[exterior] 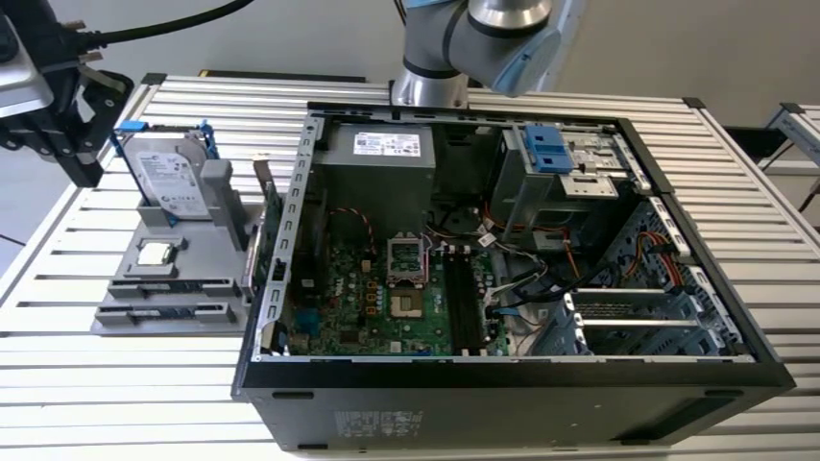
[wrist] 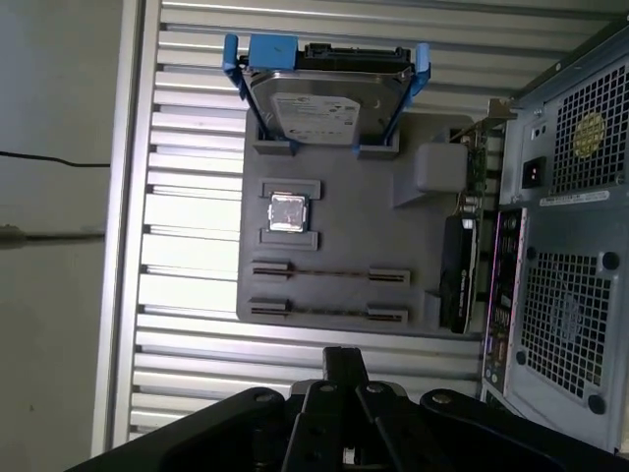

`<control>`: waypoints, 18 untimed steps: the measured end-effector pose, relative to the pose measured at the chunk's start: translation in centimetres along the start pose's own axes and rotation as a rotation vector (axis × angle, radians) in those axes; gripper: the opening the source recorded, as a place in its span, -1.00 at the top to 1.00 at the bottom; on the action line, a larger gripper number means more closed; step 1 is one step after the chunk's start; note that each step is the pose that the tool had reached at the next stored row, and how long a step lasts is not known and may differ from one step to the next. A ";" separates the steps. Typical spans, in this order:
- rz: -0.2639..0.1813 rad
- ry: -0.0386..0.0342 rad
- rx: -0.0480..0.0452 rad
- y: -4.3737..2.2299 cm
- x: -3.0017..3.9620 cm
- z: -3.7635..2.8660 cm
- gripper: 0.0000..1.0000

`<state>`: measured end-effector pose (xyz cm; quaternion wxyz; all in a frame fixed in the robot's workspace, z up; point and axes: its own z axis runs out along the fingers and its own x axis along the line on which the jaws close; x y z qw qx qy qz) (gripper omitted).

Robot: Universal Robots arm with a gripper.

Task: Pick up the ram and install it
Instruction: 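Pick up the ram and move it above insertion slot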

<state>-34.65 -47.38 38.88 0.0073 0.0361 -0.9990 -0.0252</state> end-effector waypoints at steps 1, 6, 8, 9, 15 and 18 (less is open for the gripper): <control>-0.004 0.0003 0.0001 0.00 0.00 0.00 1.00; -0.027 0.0014 0.0004 0.00 0.00 0.00 1.00; -0.035 0.0018 0.0005 0.00 0.00 0.00 1.00; -0.039 0.0020 0.0006 0.00 0.00 0.00 1.00; -0.067 0.0034 0.0013 0.00 0.00 0.00 1.00; -0.080 0.0041 0.0015 0.00 0.00 0.00 1.00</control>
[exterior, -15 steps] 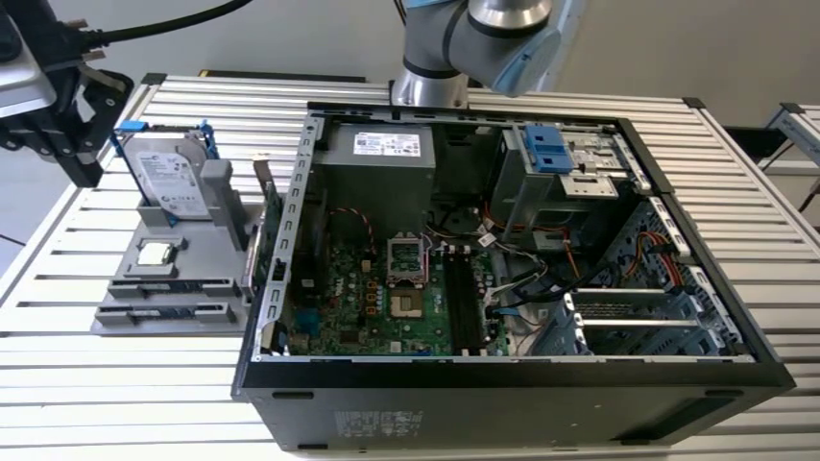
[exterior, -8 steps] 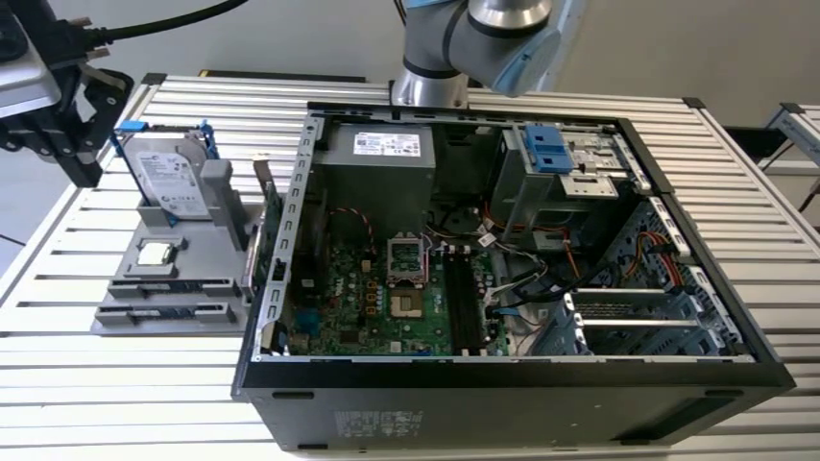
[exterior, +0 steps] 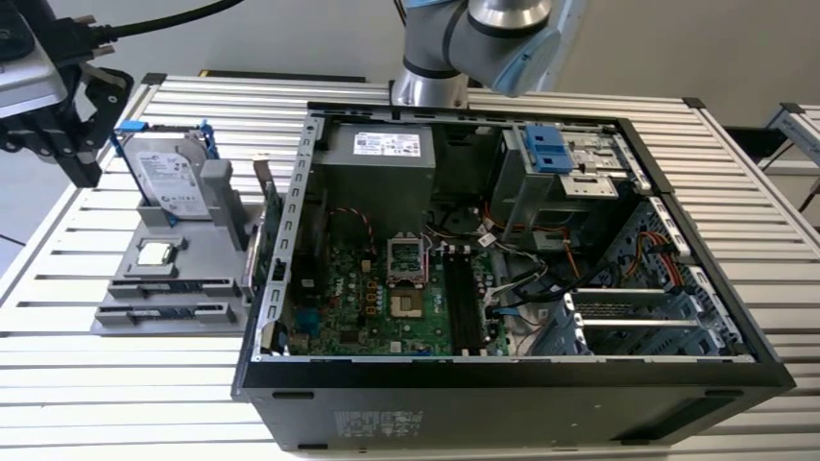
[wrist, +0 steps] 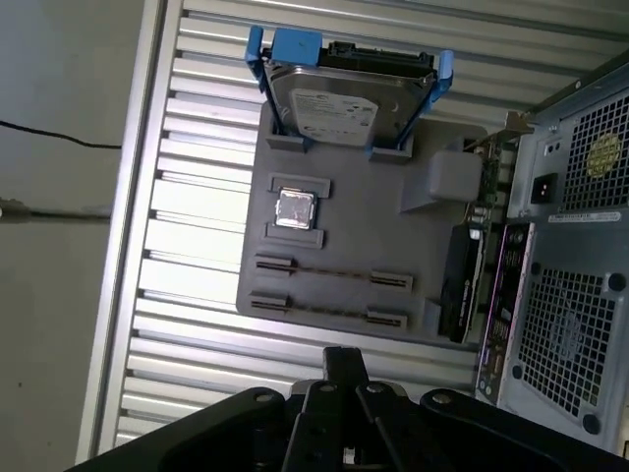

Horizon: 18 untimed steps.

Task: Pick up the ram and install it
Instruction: 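Pick up the ram and move it above insertion slot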

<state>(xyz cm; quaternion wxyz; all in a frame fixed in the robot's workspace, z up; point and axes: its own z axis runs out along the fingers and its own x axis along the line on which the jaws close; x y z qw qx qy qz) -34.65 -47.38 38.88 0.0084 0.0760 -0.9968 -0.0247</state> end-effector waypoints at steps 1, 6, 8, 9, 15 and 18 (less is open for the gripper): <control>-0.005 0.0002 0.0001 0.00 0.00 0.00 1.00; -0.035 0.0017 0.0007 0.00 0.00 0.00 1.00; -0.048 0.0025 0.0011 0.00 0.00 0.00 1.00; -0.054 0.0029 0.0014 0.00 0.00 0.00 1.00; -0.089 0.0050 0.0037 -0.01 -0.01 0.00 1.00; -0.108 0.0060 0.0049 0.00 0.00 0.00 1.00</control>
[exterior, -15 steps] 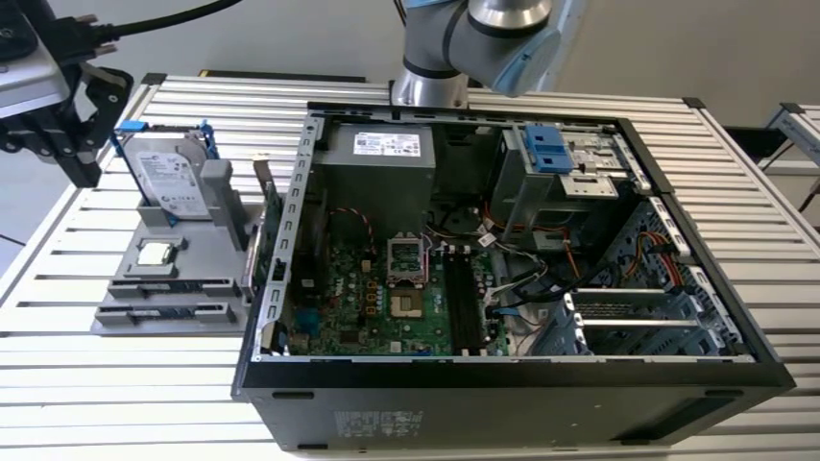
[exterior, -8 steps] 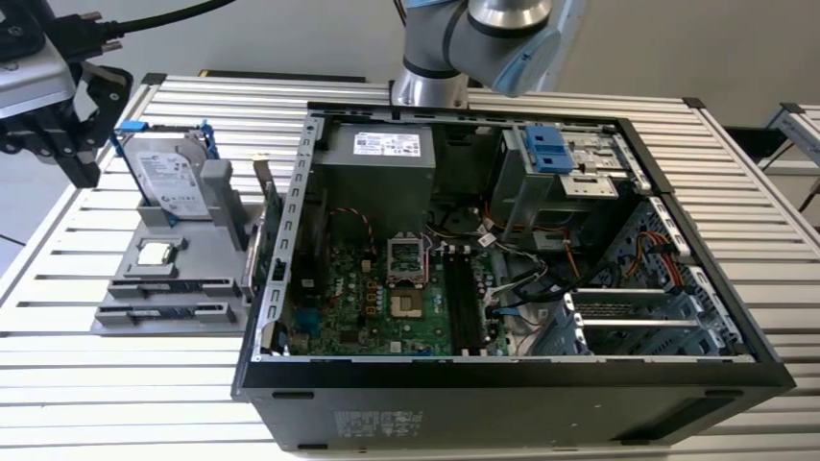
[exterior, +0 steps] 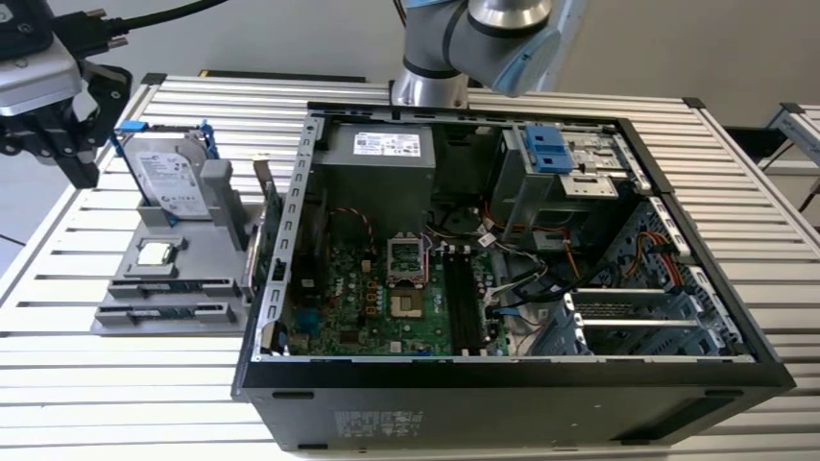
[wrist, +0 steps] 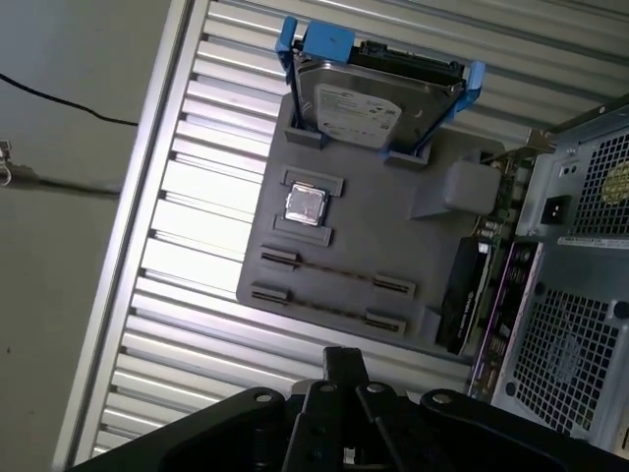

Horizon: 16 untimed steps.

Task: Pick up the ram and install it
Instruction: 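Pick up the ram and move it above insertion slot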

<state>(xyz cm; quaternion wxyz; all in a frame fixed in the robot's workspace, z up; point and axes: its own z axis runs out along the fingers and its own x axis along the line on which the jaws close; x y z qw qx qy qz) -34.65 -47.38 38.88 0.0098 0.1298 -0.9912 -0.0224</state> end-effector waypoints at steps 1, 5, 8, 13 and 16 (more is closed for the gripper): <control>-0.006 0.0004 0.0004 0.00 0.00 0.00 1.00; -0.032 0.0019 0.0019 0.00 0.00 0.00 1.00; -0.051 0.0031 0.0031 0.00 0.00 0.00 1.00; -0.084 0.0052 0.0056 0.00 0.00 0.00 1.00; -0.106 0.0065 0.0069 0.00 0.00 -0.01 1.00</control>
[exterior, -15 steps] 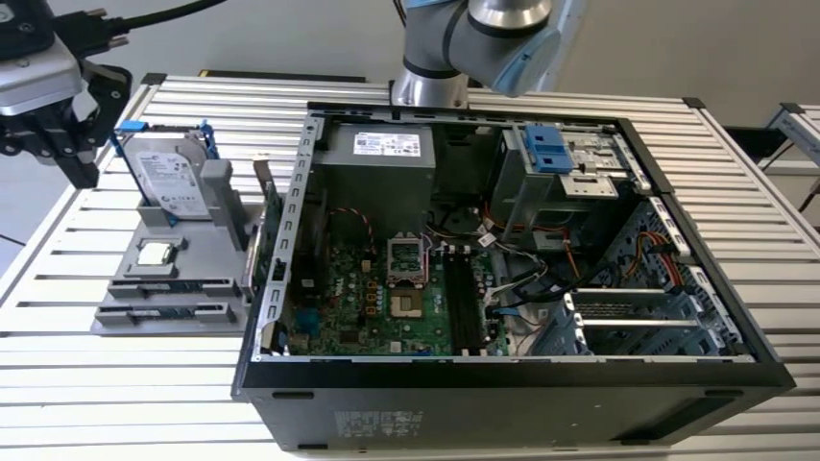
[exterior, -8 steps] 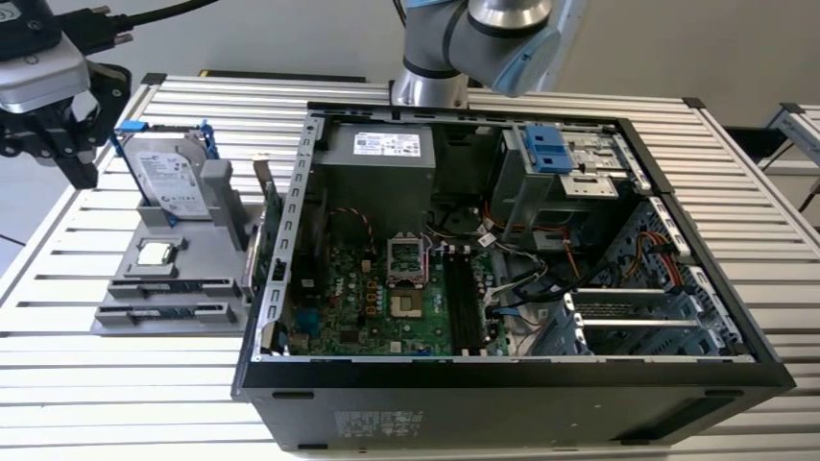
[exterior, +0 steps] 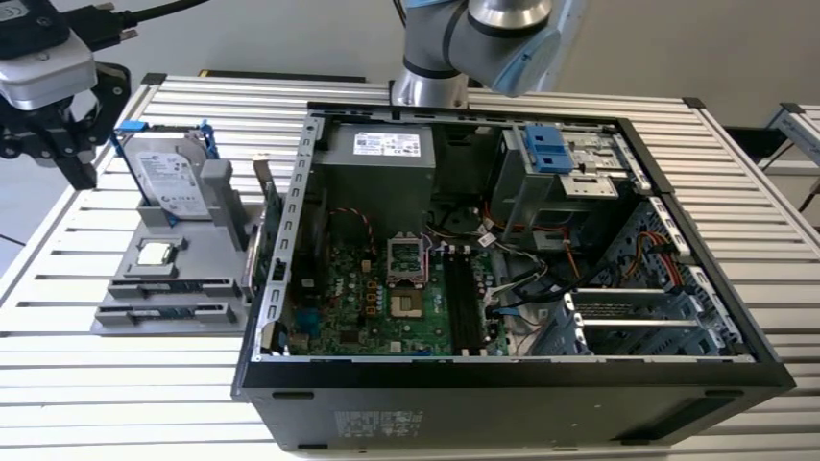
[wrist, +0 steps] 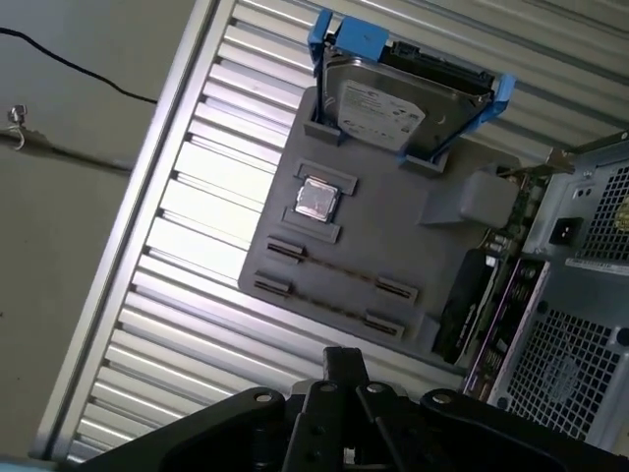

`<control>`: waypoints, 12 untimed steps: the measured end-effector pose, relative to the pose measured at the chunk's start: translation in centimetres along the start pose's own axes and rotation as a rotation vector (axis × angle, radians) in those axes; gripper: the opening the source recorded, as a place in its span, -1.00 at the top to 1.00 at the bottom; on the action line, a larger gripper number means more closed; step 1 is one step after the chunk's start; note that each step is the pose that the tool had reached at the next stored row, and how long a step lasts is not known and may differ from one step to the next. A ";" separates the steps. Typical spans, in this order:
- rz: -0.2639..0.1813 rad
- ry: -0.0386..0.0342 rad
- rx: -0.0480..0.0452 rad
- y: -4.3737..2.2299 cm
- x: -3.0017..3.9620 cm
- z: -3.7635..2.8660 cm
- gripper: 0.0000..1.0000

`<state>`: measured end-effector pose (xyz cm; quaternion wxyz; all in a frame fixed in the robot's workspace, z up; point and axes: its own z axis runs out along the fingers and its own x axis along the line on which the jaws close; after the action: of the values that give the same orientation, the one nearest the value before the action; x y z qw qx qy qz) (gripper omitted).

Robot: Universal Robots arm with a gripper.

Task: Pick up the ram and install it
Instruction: 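Pick up the ram and move it above insertion slot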

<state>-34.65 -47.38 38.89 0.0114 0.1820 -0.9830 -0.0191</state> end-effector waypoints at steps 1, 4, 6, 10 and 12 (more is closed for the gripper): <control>-0.008 0.0004 0.0004 0.00 0.00 0.00 1.00; -0.034 0.0017 0.0015 0.00 0.00 0.01 1.00; -0.052 0.0026 0.0022 0.00 0.00 0.00 1.00; -0.087 0.0044 0.0035 0.00 0.00 0.00 1.00; -0.103 0.0053 0.0042 0.00 0.00 0.00 1.00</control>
<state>-34.65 -47.38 38.88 0.0126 0.2323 -0.9724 -0.0171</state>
